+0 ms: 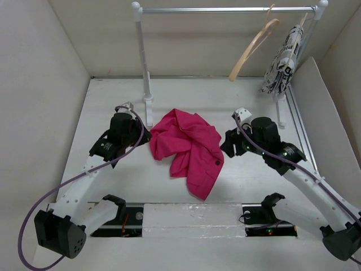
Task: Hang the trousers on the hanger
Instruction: Flatten out the trousers at the center of the board.
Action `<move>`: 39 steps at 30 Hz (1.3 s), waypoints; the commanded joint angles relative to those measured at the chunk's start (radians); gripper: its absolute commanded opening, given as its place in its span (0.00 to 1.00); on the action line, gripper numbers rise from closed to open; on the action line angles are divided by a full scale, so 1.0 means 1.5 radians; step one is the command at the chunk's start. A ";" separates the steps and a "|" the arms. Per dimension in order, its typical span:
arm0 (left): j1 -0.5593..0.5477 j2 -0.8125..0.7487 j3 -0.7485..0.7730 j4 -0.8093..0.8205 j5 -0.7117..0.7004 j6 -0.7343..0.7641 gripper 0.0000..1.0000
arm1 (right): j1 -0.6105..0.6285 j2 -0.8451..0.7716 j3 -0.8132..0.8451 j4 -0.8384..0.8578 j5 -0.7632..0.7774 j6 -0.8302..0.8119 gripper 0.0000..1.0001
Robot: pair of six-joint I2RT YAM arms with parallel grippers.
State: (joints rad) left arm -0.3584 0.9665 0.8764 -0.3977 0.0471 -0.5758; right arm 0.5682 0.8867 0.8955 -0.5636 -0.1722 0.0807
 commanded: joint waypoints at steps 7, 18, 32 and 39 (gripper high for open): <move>-0.002 0.072 -0.140 0.160 0.080 0.013 0.79 | -0.077 0.151 -0.063 0.176 -0.117 -0.018 0.88; 0.004 0.266 -0.141 0.337 0.137 0.012 0.82 | -0.083 0.295 -0.117 0.356 -0.156 -0.006 0.79; 0.035 0.167 -0.048 0.203 -0.011 -0.021 0.00 | -0.090 0.072 -0.014 0.145 -0.059 -0.022 0.00; 0.035 -0.039 0.178 -0.011 -0.214 0.040 0.00 | -0.113 -0.068 0.226 -0.115 0.101 -0.033 0.00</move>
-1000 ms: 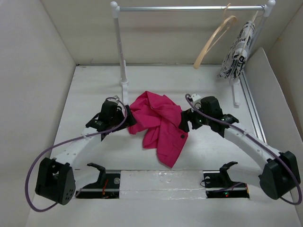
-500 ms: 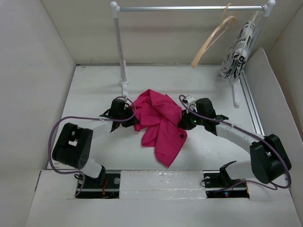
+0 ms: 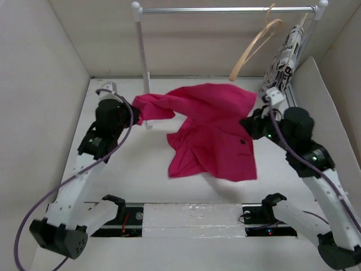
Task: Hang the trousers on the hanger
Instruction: Flatten out the trousers at the center of the board.
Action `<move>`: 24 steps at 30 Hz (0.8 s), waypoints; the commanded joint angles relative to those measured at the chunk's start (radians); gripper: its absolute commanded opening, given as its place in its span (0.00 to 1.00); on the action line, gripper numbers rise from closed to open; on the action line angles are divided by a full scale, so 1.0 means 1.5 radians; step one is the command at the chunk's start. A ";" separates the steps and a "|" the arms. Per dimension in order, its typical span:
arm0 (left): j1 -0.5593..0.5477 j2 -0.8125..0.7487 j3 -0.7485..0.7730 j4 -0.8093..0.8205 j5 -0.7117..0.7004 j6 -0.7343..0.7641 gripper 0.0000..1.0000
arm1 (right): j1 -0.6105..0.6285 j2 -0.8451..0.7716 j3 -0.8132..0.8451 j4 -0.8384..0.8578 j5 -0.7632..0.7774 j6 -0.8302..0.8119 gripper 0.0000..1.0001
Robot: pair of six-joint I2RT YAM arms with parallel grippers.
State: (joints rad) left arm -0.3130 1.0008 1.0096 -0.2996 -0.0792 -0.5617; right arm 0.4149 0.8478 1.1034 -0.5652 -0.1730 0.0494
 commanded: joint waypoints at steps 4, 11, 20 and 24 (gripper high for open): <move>0.005 -0.088 0.204 -0.160 -0.205 0.054 0.00 | -0.011 -0.035 0.185 -0.209 0.241 -0.010 0.00; 0.005 -0.079 0.291 -0.194 -0.328 0.073 0.00 | -0.082 0.000 0.178 -0.199 0.275 -0.005 0.00; -0.012 -0.067 0.259 -0.164 -0.454 0.128 0.00 | -0.076 -0.078 0.233 -0.272 0.019 0.001 0.00; -0.012 -0.032 0.167 -0.063 -0.425 0.140 0.00 | -0.076 -0.030 0.165 -0.304 0.133 -0.006 0.00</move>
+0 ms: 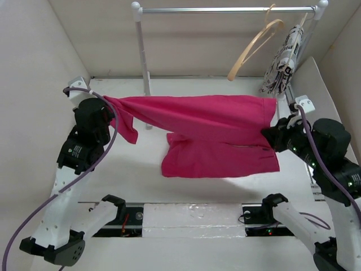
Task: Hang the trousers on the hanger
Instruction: Flatten out the trousers at the center of the board.
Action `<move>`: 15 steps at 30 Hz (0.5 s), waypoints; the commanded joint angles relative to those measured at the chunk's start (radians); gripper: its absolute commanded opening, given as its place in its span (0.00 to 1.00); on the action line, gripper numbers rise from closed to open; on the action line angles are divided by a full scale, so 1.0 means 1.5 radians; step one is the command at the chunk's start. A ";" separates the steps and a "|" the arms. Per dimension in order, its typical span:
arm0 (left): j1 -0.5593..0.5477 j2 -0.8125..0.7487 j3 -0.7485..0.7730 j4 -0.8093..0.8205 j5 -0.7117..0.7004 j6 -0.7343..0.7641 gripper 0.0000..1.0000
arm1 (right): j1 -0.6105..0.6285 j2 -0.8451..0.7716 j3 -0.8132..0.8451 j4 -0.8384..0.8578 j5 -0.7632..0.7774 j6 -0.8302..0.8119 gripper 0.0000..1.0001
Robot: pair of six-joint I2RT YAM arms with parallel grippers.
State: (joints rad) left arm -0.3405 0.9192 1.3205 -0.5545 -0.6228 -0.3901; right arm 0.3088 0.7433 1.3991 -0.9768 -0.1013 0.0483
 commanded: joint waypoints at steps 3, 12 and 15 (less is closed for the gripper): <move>0.026 0.167 -0.057 0.213 0.051 0.017 0.07 | -0.080 0.093 -0.110 0.070 0.122 0.006 0.00; -0.021 0.396 0.154 0.122 0.064 0.024 0.90 | -0.371 0.248 -0.175 0.295 0.130 0.067 0.00; -0.021 0.289 0.008 0.144 0.098 -0.002 0.94 | -0.395 0.315 -0.174 0.319 0.089 0.075 0.54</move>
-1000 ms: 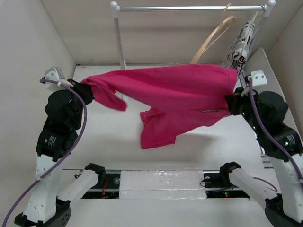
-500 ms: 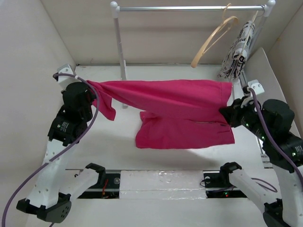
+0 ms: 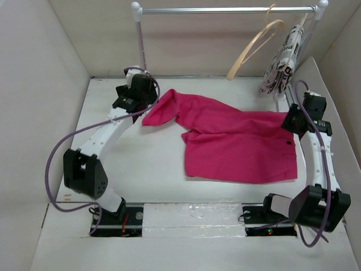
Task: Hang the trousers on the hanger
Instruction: Flatten out the trousers at the center of the board.
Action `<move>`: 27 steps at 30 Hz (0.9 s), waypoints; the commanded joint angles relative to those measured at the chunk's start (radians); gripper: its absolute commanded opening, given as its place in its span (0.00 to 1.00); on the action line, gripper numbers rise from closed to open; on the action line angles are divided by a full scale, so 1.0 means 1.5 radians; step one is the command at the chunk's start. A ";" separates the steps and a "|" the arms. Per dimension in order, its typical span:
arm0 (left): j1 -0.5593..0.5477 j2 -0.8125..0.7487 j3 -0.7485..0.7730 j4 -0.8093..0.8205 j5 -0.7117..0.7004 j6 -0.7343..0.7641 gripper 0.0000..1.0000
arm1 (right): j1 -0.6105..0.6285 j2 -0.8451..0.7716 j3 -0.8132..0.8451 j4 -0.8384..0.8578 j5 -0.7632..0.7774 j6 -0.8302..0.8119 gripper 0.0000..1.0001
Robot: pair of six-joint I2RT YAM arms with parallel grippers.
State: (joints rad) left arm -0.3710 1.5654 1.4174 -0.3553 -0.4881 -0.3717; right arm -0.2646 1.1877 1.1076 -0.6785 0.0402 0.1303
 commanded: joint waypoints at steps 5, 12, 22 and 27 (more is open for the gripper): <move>-0.064 -0.251 -0.268 0.019 0.134 -0.076 0.83 | 0.054 0.020 0.017 0.111 -0.083 -0.005 0.78; -0.242 -0.203 -0.410 0.112 0.208 -0.198 0.81 | 0.320 -0.134 -0.187 0.136 -0.116 0.032 0.00; -0.225 -0.002 -0.356 0.292 0.321 -0.259 0.71 | 0.608 -0.129 -0.313 0.172 -0.159 0.104 0.60; -0.211 0.092 -0.291 0.297 0.260 -0.307 0.47 | 0.659 -0.112 -0.326 0.179 -0.095 0.141 0.51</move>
State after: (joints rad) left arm -0.7052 1.6615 0.9054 0.0345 -0.0536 -0.7734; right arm 0.6926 1.0294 0.6189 -0.4805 -0.1558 0.2928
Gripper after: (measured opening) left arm 0.491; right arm 0.510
